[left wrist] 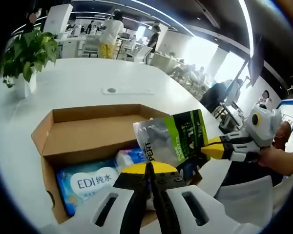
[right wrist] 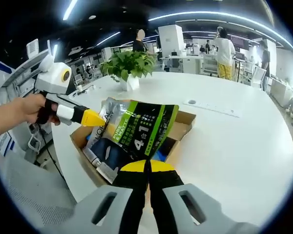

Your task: Operate the shoe box by opening the lid, removing the specified soft item, and placing it in the target area until the item is outside and the box remains undamaged.

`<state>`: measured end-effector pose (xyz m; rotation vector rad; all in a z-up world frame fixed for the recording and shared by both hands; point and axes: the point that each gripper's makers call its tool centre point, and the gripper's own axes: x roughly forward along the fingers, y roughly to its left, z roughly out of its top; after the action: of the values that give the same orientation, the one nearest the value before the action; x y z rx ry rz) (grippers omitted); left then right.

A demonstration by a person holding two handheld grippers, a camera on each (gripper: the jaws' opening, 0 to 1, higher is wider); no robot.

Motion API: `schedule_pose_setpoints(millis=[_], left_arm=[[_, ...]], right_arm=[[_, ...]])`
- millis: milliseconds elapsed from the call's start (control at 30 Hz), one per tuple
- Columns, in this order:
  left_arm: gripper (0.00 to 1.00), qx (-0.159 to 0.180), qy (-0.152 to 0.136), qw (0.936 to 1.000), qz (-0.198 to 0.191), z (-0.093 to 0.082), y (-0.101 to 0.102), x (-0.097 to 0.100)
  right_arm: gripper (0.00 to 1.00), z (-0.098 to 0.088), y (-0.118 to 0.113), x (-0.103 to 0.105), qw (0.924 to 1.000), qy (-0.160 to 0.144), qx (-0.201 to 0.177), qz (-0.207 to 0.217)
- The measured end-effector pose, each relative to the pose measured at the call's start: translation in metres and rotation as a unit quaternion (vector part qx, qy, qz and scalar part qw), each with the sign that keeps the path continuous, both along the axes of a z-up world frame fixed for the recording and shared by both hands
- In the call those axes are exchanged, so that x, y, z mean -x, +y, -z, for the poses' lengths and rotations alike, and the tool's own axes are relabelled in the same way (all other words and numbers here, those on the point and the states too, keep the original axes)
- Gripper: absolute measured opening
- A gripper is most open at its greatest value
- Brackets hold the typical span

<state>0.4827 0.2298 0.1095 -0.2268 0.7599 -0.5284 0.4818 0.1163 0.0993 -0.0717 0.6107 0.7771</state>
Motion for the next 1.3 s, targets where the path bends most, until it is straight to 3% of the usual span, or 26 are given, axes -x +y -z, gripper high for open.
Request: schedule_pose_setpoints(millis=[633, 1300], left_arm=[[0.0, -0.002, -0.014, 0.9996, 0.026, -0.013, -0.054, -0.01], [0.0, -0.012, -0.021, 0.9988, 0.044, -0.006, -0.096, -0.023]], right_arm=[[0.0, -0.01, -0.055, -0.007, 0.9991, -0.009, 0.002, 0.042], [0.0, -0.001, -0.096, -0.021, 0.9977, -0.005, 0.008, 0.067]])
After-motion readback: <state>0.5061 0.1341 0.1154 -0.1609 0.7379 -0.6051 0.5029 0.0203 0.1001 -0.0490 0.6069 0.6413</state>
